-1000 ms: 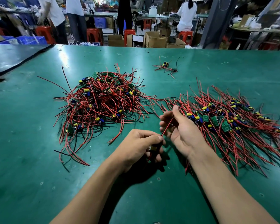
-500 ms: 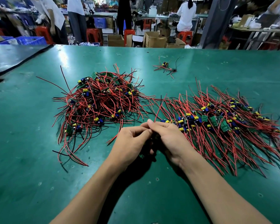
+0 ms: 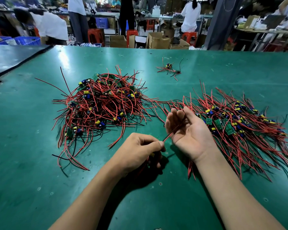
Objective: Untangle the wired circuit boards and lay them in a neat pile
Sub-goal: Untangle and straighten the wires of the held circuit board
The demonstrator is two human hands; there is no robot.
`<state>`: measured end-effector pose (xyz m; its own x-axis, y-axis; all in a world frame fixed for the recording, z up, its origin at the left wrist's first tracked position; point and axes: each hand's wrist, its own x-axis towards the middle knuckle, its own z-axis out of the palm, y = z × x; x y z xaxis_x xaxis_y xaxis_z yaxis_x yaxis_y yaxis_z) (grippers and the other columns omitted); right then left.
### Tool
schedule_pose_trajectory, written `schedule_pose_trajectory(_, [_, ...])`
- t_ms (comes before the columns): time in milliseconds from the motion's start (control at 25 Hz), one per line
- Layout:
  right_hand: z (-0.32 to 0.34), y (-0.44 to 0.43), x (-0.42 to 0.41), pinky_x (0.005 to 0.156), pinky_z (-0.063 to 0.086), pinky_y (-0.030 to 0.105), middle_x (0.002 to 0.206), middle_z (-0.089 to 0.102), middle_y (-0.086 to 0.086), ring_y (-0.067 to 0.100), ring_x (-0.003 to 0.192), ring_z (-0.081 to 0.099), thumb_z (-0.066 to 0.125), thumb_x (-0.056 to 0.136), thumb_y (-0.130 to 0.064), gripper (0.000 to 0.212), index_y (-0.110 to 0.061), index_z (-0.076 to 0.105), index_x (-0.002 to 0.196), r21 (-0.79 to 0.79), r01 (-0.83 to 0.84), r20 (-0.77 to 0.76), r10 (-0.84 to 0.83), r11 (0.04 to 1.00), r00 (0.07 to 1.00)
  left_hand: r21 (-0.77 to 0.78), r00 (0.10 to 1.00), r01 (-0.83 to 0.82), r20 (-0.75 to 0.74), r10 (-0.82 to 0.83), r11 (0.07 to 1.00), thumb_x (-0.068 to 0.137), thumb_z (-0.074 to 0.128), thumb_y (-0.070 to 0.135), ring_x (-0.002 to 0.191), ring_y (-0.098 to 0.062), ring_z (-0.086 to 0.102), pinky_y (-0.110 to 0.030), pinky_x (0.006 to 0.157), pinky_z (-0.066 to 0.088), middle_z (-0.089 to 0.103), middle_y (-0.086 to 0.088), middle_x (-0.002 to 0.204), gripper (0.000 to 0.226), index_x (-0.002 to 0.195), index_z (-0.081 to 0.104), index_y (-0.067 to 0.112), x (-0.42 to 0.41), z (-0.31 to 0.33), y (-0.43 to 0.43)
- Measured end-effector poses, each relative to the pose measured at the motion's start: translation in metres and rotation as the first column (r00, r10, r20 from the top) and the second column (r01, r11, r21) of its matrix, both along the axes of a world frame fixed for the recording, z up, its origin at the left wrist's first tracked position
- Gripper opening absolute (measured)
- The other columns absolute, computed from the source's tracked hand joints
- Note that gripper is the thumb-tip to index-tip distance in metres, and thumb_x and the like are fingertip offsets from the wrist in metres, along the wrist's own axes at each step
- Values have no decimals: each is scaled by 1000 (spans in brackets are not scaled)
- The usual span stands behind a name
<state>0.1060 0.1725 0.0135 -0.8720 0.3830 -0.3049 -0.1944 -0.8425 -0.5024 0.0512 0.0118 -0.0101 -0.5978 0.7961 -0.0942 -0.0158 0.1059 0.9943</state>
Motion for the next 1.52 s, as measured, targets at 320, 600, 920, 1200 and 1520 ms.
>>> schedule_pose_trajectory(320, [-12, -15, 0, 65, 60, 31, 92, 75, 7, 17, 76, 71, 61, 82, -57, 54, -6, 74, 97, 522, -207, 133, 161, 828, 978, 97, 970, -82, 235, 57, 992, 95, 61, 14, 43, -20, 57, -24, 45, 48, 60, -11, 60, 24, 74, 70, 6, -3, 3, 0])
schedule_pose_trajectory(600, [-23, -28, -2, 53, 58, 42, 56, 54, 12, 26, 47, 60, 65, 93, -41, 41, -5, 72, 111, 551, -361, 151, 335, 752, 930, 140, 907, -78, 421, 12, 987, 93, 58, 17, 39, -17, 47, -21, 39, 39, 50, -5, 54, 26, 69, 66, 8, -5, 8, -3])
schedule_pose_trajectory(920, [-25, -2, -8, 62, 56, 23, 104, 78, -3, 14, 70, 72, 63, 85, -48, 38, -14, 76, 94, 796, 78, 23, -158, 601, 987, 127, 882, 47, 460, -100, 991, 82, 57, 23, 39, -16, 45, -24, 41, 38, 44, -1, 54, 21, 66, 63, 12, -12, 17, -11])
schedule_pose_trajectory(1200, [-34, -4, -9, 41, 51, 26, 69, 74, -2, 18, 47, 66, 62, 87, -55, 41, -16, 73, 94, 883, 143, 8, -319, 446, 948, 77, 861, 116, 489, -139, 990, 82, 58, 23, 36, -14, 45, -24, 39, 38, 43, 0, 52, 19, 67, 60, 11, -19, 19, -18])
schedule_pose_trajectory(1520, [-25, -5, -7, 40, 49, 25, 94, 74, 5, 18, 46, 64, 56, 86, -62, 50, -15, 68, 100, 778, 58, 97, -210, 626, 973, 94, 885, -98, 464, 44, 991, 90, 58, 23, 49, -19, 60, -25, 47, 50, 63, -6, 66, 22, 83, 67, 5, -21, 20, -12])
